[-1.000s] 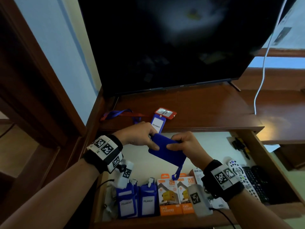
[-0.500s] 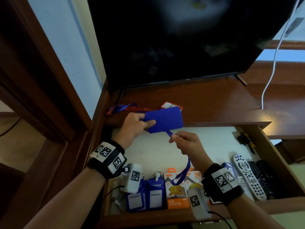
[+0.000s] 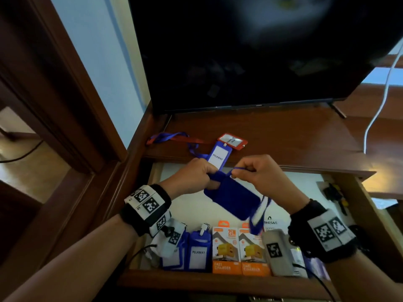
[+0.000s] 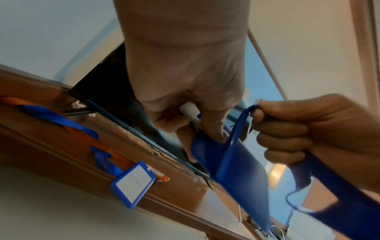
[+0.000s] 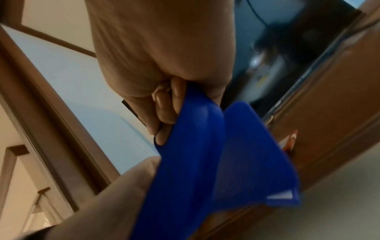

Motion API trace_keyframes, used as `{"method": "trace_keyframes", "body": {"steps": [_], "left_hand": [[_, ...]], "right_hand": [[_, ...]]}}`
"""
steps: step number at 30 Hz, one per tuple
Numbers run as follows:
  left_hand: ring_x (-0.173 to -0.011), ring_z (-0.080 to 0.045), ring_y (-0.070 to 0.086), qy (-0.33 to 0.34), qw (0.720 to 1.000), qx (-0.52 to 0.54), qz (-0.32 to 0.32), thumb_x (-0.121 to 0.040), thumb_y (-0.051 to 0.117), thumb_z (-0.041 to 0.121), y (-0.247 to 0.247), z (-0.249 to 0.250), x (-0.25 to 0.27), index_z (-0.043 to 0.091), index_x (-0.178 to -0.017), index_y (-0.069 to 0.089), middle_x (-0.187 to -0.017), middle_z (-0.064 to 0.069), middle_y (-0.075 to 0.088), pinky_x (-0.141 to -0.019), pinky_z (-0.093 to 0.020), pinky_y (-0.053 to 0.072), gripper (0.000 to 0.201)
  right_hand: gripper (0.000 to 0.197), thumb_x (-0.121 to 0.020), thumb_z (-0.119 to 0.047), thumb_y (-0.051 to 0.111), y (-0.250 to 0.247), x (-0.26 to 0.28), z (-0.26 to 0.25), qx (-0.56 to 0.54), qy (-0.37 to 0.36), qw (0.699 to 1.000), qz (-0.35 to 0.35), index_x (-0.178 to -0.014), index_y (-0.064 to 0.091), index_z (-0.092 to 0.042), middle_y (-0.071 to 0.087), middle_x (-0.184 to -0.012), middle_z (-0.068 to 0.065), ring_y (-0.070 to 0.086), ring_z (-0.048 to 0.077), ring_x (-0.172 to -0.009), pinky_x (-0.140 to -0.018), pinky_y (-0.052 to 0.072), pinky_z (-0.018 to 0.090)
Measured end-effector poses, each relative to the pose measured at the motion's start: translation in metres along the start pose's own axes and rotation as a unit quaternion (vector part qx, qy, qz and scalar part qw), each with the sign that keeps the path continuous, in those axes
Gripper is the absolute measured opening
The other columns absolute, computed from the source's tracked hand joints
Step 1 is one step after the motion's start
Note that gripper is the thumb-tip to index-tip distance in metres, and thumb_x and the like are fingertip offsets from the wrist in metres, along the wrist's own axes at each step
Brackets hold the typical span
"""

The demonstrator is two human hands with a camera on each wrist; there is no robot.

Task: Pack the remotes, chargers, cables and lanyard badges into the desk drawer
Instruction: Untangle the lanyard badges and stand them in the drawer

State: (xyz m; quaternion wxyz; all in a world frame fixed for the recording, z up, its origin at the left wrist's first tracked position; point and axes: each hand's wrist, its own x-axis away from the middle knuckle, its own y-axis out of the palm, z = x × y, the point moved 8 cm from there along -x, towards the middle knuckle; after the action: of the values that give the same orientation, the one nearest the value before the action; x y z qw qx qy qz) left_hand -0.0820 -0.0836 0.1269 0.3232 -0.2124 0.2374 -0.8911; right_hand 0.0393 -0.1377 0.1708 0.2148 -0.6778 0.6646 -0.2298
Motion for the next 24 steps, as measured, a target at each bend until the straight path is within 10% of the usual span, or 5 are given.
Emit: {"method": "trace_keyframes", "body": {"steps": [6,11,15,18,24], "left_hand": [[-0.070,0.001,0.061,0.001,0.994,0.085,-0.062,-0.081,0.062,-0.008,0.018,0.021,0.009,0.005,-0.086,0.072,-0.073,0.004,0.068,-0.075,-0.027,0.047,0.017],[-0.087,-0.019,0.062,0.018,0.981,0.194,0.017,-0.073,0.066,0.000,0.019,0.031,0.011,-0.009,-0.095,0.068,-0.089,-0.015,0.067,-0.078,-0.029,0.050,0.023],[-0.094,-0.022,0.062,0.006,0.967,0.236,0.092,-0.082,0.058,-0.013,0.021,0.033,0.009,-0.006,-0.106,0.066,-0.096,-0.015,0.068,-0.086,-0.031,0.050,0.027],[-0.088,-0.018,0.062,-0.016,0.950,0.274,0.149,-0.086,0.056,-0.009,0.019,0.030,0.007,0.002,-0.111,0.065,-0.093,-0.010,0.069,-0.079,-0.028,0.050,0.029],[-0.081,-0.011,0.061,-0.056,0.928,0.278,0.243,-0.092,0.057,0.005,0.018,0.031,0.005,0.011,-0.102,0.068,-0.089,0.000,0.067,-0.066,-0.022,0.043,0.016]], "right_hand": [[0.021,-0.089,-0.016,0.063,-0.001,0.015,0.031,-0.122,0.034,0.991,-0.033,-0.069,0.063,-0.012,0.049,-0.043,-0.013,0.040,0.001,-0.041,-0.043,0.032,0.014],[0.027,-0.091,-0.006,0.058,0.006,0.025,0.060,-0.260,0.051,0.964,-0.011,-0.063,0.059,-0.006,0.056,-0.057,0.001,0.047,0.008,-0.047,-0.048,0.038,0.021],[0.032,-0.058,-0.017,0.087,0.014,0.037,0.075,-0.305,0.104,0.946,0.011,-0.053,0.056,-0.019,0.053,-0.044,-0.008,0.048,0.002,-0.035,-0.043,0.040,0.019],[0.029,-0.086,-0.010,0.054,0.015,0.039,0.079,-0.337,0.090,0.937,0.018,-0.059,0.053,-0.022,0.037,-0.055,0.002,0.029,0.010,-0.041,-0.046,0.026,0.023],[0.036,-0.100,-0.023,0.045,0.016,0.041,0.067,-0.256,0.070,0.964,0.014,-0.069,0.053,-0.007,0.033,-0.054,0.004,0.027,0.009,-0.044,-0.043,0.025,0.021]]}}
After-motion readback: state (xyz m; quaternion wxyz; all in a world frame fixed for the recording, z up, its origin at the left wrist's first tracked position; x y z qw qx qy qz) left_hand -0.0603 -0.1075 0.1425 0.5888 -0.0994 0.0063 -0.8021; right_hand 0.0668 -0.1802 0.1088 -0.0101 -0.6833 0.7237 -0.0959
